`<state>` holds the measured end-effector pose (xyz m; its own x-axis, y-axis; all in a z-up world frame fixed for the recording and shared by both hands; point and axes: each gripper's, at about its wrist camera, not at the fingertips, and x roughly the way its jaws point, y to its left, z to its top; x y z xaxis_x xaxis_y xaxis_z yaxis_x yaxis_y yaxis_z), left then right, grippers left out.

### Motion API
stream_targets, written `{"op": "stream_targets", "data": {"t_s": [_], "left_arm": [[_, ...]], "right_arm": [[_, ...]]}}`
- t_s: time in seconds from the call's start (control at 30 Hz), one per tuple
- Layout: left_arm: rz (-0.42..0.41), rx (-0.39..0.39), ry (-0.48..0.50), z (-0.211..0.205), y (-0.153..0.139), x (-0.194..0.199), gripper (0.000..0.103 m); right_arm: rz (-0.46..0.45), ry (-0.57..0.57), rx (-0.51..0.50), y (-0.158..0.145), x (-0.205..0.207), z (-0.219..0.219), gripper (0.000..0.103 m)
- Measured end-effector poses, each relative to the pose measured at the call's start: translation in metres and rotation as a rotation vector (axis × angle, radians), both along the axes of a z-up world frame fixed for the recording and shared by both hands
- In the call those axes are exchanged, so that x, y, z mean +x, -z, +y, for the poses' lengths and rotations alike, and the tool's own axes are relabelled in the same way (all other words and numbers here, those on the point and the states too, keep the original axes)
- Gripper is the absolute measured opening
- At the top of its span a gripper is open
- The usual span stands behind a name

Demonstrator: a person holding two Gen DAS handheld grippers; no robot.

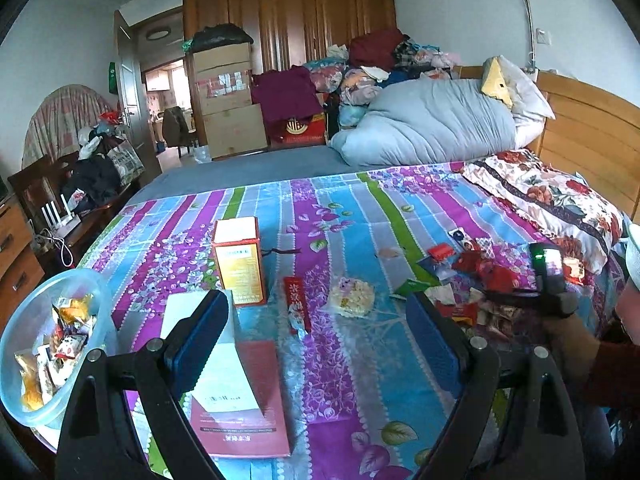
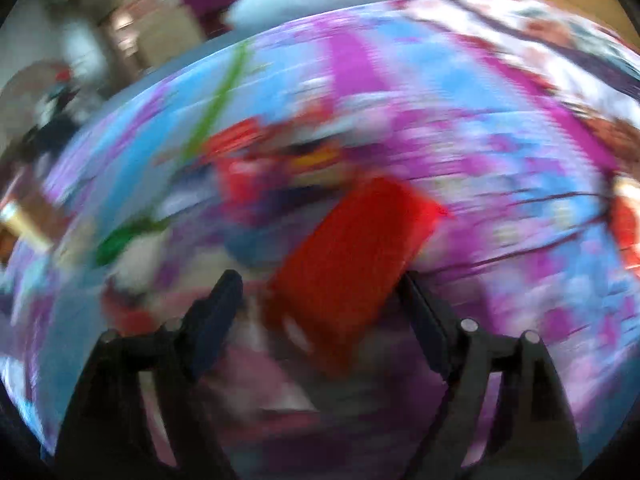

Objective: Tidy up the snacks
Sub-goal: 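Move both grippers back over the snacks on the bedspread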

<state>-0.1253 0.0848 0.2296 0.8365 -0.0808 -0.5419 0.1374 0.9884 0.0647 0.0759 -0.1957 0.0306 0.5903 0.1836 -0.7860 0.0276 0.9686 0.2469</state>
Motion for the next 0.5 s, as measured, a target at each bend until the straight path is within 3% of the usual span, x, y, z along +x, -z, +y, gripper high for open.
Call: {"op": "stream_targets", "data": {"t_s": [0.1, 0.27, 0.37, 0.5], "left_arm": [[0.008, 0.010, 0.002, 0.000, 0.002, -0.002, 0.091], [0.017, 0.008, 0.002, 0.002, 0.005, -0.002, 0.091], [0.027, -0.012, -0.001, 0.006, 0.012, -0.002, 0.091], [0.064, -0.035, 0.005, 0.006, 0.028, 0.000, 0.091]], "right_arm": [[-0.003, -0.123, 0.056, -0.008, 0.000, 0.040, 0.081], [-0.149, -0.249, 0.118, -0.061, -0.024, 0.052, 0.081], [-0.184, -0.195, 0.118, -0.077, -0.038, 0.023, 0.081], [-0.119, -0.045, 0.081, -0.061, -0.044, -0.025, 0.081]]}}
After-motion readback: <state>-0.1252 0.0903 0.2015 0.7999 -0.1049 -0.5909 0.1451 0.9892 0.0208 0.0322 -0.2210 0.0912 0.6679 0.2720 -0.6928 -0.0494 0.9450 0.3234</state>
